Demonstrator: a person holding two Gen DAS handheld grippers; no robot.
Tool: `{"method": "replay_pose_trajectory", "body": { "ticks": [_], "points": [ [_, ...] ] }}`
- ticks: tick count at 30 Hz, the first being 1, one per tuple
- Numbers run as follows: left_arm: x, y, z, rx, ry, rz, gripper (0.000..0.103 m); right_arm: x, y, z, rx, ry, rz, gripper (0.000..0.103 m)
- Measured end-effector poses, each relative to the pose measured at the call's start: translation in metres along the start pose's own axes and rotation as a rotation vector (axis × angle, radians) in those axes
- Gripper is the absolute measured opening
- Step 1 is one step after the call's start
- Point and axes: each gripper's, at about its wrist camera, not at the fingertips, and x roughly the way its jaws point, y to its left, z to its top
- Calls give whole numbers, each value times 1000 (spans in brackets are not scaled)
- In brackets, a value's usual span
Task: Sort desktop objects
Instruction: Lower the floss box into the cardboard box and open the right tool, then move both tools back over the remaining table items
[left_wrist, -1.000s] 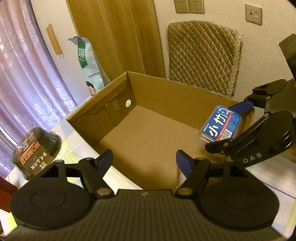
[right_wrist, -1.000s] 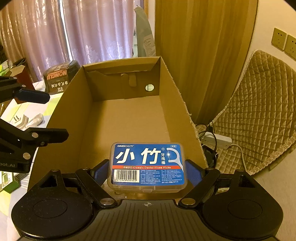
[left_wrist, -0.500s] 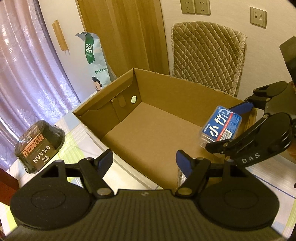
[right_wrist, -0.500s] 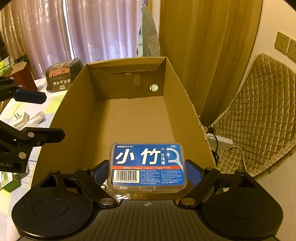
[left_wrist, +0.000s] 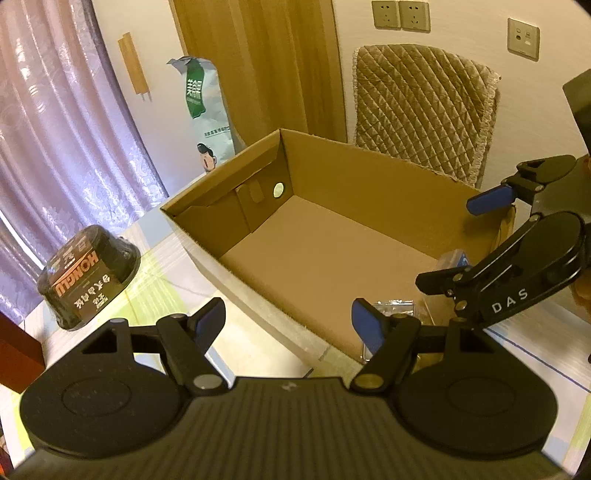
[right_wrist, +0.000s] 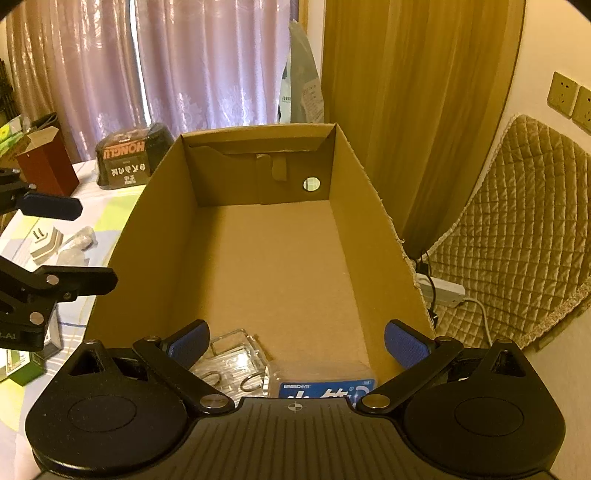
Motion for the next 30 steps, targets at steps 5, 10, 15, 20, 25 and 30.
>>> {"method": "replay_pose_trajectory", "body": {
  "ticks": [5, 10, 15, 20, 25, 30],
  "points": [
    [-16, 5, -8, -42, -5, 14, 74, -11, 3, 1, 11, -7, 5, 103],
    [-41, 12, -23, -99, -6, 35, 77, -33, 13, 4, 17, -30, 14, 103],
    [-79, 23, -49, -143, -7, 77, 80, -63, 30, 7, 19, -68, 42, 103],
    [-121, 40, -85, -195, 10, 145, 86, -91, 61, 4, 9, -100, 92, 103],
    [-161, 57, -126, -241, 39, 212, 96, -112, 98, -8, -9, -112, 152, 103],
    [-186, 65, -166, -259, 83, 245, 102, -116, 134, -27, -44, -91, 205, 103]
  ]
}}
